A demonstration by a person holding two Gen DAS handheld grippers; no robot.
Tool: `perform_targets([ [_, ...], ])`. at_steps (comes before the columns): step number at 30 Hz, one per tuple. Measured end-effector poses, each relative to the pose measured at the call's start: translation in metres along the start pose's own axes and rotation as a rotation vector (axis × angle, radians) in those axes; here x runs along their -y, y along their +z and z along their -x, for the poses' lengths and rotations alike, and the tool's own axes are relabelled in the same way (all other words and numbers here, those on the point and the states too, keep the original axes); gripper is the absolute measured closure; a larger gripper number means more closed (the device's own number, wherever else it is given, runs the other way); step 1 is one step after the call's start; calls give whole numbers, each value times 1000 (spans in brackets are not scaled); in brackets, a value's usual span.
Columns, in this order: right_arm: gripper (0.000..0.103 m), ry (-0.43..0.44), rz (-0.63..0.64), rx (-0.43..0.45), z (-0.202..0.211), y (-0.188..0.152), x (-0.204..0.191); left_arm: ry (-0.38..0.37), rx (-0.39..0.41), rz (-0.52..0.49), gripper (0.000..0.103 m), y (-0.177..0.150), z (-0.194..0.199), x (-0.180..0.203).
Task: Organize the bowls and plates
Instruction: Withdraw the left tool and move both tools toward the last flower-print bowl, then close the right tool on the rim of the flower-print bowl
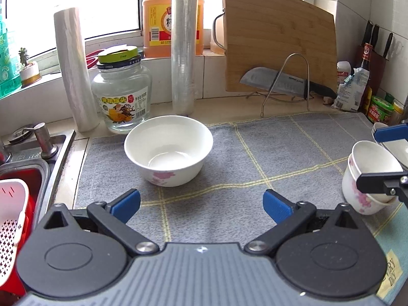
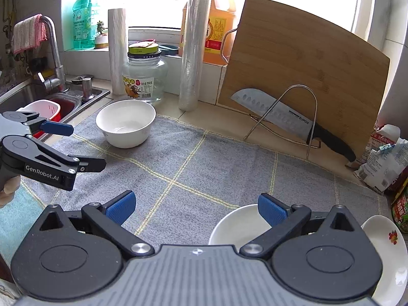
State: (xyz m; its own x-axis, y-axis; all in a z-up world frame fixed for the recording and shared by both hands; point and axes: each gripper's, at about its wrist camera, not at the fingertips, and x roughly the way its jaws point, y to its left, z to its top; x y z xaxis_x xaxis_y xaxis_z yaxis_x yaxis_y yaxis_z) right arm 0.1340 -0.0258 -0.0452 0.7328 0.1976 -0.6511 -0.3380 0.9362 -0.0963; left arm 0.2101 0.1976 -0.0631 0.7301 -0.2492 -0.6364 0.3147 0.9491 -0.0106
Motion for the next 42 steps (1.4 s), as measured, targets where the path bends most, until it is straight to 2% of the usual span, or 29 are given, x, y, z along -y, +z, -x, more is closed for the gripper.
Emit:
perform_targets([
  [6,0,-53,-40,-37,-19,26,-42,-37,-10,-56,1,-12,-12,-36],
  [10,0,-53,-56,-66,-29,38,-56,-67,-12,-76,1,-12,-18,-48],
  [14,0,-37,-45,-70,-40,55,-59,-56,11,-125,1,-10,-21,-51],
  [23,0,35,-25,-87,-81,87,-56,-38,11,-166,1,-7,-40,-51],
  [37,1,144,-8,-138,-137,112,-59,-64,13,-165,3,14,-68,-56],
  [42,10,176,-7,-153,-153,119,-61,-88,15,-152,5,18,-69,-57],
])
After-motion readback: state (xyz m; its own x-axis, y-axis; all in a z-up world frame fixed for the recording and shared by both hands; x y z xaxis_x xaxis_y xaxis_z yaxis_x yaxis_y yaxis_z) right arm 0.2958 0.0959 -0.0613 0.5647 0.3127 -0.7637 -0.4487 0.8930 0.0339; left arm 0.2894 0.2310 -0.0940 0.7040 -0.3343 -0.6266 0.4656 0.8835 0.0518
